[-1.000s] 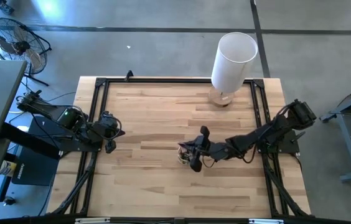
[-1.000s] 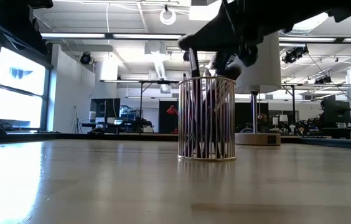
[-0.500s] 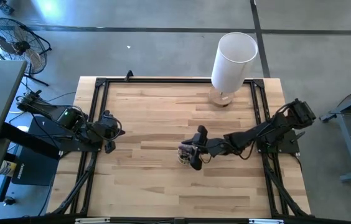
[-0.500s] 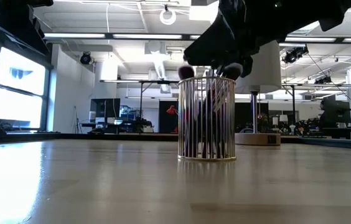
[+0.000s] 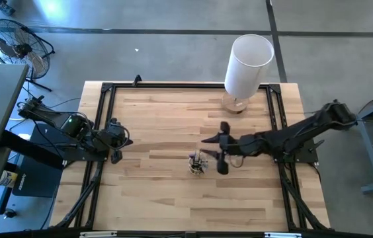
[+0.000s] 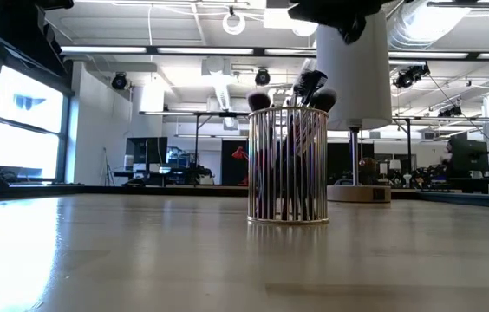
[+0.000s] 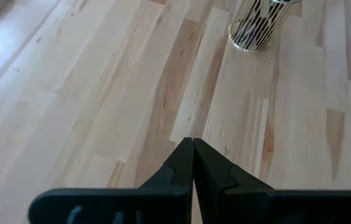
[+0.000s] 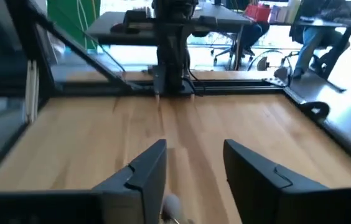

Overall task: Put items in baskets/containers
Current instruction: Return to Home Position

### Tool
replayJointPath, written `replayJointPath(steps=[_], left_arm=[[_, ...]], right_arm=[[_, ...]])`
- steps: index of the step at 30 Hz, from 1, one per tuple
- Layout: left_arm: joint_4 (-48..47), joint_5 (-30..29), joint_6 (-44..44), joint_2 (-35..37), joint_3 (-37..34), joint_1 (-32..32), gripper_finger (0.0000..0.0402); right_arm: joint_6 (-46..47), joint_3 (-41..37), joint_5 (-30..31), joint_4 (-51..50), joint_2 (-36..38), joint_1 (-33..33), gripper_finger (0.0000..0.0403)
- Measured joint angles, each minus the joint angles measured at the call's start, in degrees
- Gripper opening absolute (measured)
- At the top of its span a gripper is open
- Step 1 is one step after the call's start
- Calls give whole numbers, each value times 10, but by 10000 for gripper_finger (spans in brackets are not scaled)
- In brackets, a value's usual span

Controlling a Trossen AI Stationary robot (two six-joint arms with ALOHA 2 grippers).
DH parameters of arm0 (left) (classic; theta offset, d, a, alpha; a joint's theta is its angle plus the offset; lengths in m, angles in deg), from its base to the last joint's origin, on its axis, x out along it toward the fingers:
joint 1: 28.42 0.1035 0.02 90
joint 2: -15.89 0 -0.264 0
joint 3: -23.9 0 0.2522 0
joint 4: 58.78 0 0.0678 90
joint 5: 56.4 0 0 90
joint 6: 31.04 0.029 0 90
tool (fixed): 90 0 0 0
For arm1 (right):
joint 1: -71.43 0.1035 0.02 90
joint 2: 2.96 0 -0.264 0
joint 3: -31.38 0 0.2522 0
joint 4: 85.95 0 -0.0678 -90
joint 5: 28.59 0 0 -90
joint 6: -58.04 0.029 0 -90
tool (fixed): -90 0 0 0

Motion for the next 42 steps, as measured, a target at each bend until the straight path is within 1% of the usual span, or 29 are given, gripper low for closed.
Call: replayJointPath(steps=[3,5,8,9,10,13,16,18,20,22,24,27,30,33,35,39,42], left_arm=[[-1,-4,4,0,0,0,1],[-3,-32,21,0,0,0,1],[8,-73,49,0,0,0,1],[11,-89,63,0,0,0,1],[18,-99,78,0,0,0,1],[40,-101,140,0,-1,0,1],[94,-96,173,13,-21,0,1],[142,-71,195,39,-53,0,1],[214,-44,218,68,-95,0,1],[276,-29,236,94,-143,0,1],[326,-29,240,121,-185,0,1],[364,-28,240,164,-234,0,1],[400,-3,253,204,-271,0,1],[447,19,264,234,-305,0,1],[476,29,264,247,-330,0,1],[524,34,265,250,-371,2,1],[558,68,255,250,-396,28,1]], right_arm=[[-17,1,0,-83,44,0,122],[-19,1,-12,-141,66,0,89],[-28,1,-43,-218,86,-4,25],[-29,1,-58,-239,91,-6,13],[-28,1,-70,-257,94,-9,9],[-23,1,-67,-284,101,-17,27],[-39,1,-61,-291,101,-28,28],[-50,1,-80,-291,101,-39,18],[-53,1,-99,-291,101,-52,6],[-63,1,-119,-291,101,-64,3],[-67,1,-128,-291,101,-74,8],[-71,1,-138,-290,101,-90,7],[-78,1,-167,-285,101,-104,2],[-78,1,-179,-285,101,-117,5],[-78,1,-179,-285,101,-123,5],[-78,1,-189,-274,101,-134,2],[-78,1,-203,-263,101,-141,4]])
